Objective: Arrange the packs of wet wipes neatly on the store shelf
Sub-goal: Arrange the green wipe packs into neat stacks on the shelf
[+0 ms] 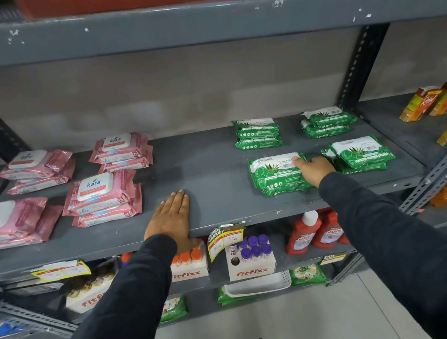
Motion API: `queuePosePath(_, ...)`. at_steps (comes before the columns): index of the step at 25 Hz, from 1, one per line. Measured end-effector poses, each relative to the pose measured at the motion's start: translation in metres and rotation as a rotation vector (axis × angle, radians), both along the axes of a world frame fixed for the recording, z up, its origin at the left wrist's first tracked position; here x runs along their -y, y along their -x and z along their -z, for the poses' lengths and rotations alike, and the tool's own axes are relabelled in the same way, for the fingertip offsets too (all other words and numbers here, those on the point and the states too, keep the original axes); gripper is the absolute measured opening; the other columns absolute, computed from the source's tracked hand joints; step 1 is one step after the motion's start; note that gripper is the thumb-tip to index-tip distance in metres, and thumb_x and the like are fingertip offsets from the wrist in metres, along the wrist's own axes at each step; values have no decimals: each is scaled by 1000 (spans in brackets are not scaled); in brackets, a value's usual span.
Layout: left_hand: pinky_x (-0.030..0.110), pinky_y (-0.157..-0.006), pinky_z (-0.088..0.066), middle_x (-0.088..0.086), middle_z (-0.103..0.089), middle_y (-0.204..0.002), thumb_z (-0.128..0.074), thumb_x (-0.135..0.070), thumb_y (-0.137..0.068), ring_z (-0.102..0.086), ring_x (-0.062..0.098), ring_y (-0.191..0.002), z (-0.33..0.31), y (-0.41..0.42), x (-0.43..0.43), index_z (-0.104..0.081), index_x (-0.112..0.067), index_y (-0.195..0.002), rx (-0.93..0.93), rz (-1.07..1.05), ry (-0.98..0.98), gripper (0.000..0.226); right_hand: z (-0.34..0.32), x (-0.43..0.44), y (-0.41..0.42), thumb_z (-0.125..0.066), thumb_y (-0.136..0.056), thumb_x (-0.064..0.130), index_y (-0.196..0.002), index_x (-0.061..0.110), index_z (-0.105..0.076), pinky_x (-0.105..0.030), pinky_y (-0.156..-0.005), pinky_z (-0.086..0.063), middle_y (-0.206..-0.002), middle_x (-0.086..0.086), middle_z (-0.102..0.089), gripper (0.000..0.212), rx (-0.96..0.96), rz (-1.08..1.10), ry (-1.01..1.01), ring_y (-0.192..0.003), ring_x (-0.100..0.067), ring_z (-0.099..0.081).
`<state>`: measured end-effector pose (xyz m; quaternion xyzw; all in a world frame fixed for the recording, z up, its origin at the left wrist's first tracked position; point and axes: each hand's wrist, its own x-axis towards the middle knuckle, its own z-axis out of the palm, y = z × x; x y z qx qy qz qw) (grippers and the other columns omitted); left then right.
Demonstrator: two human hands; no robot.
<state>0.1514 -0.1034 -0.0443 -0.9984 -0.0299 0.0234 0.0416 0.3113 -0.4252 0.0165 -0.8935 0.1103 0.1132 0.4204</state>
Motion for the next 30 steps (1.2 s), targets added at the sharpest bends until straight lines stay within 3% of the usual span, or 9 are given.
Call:
queuePosePath(3, 38, -118, -1, 6, 5, -161, -58, -76, -70, 4, 23, -146, 0, 0, 0, 6, -12, -150, 6, -4, 1, 121, -9, -6, 7, -47, -87, 65, -145, 8, -37, -44, -108, -35, -148, -17, -42, 82, 245, -61, 225, -135, -35, -40)
queuePosePath(6, 38, -118, -1, 6, 6, -161, -58, -77, -70, 4, 23, -146, 0, 0, 0, 6, -12, -150, 4, -2, -7, 121, -20, -23, 14, -36, -86, 68, -145, 19, -38, -47, -113, -30, -150, -9, -41, 77, 603, -433, 561, -138, -29, -36)
queuePosePath(8, 38, -118, 0, 6, 6, -161, -57, -77, -70, 4, 24, -146, 0, 1, 0, 6, -12, -150, 2, -6, -7, 121, -16, -35, 19, -27, -88, 67, -149, 20, -32, -48, -118, -18, -157, -3, -31, 77, 606, -635, 704, -145, -23, -24)
queuePosePath(11, 38, -118, 0, 7, 7, -160, -58, -76, -71, 5, 23, -146, -1, 1, 1, 7, -12, -150, -4, -10, -7, 120, -2, -38, 21, -14, -85, 75, -152, 18, -23, -46, -120, -13, -161, 1, -21, 89, 513, -704, 824, -149, -19, -16)
queuePosePath(15, 38, -118, 1, 7, 8, -160, -57, -73, -73, 6, 23, -146, 0, 0, 0, 8, -12, -150, 3, -6, 3, 117, 4, -36, 21, 7, -72, 82, -151, 19, -27, -43, -118, -20, -159, 1, -28, 107, 522, -672, 859, -147, -18, -24)
queuePosePath(20, 37, -116, 3, 7, 8, -160, -57, -74, -73, 7, 23, -145, 2, -2, -1, 8, -12, -150, 7, -12, 5, 119, 18, -39, 25, -9, -86, 73, -150, 17, -31, -42, -118, -21, -156, -1, -34, 88, 587, -621, 903, -145, -20, -29)
queuePosePath(24, 38, -118, 1, 6, 8, -160, -58, -73, -72, 6, 23, -145, 2, -1, -1, 8, -13, -150, 5, -18, 13, 119, 15, -40, 27, -2, -83, 75, -151, 15, -28, -43, -118, -20, -157, -2, -32, 94, 569, -626, 925, -146, -20, -27)
queuePosePath(28, 38, -118, -1, 5, 8, -161, -58, -73, -71, 6, 22, -146, 3, -1, -2, 7, -13, -150, 11, -21, 34, 119, -3, -29, 24, 0, -79, 79, -154, 17, -13, -46, -121, -12, -162, -2, -16, 98, 514, -719, 782, -149, -19, -14)
queuePosePath(30, 37, -118, -1, 5, 7, -161, -56, -76, -70, 5, 21, -146, 3, -1, -3, 7, -13, -150, 27, -18, 34, 121, -20, -9, 9, -6, -84, 74, -153, 16, -19, -49, -120, -15, -161, -5, -20, 91, 583, -606, 666, -148, -22, -20)
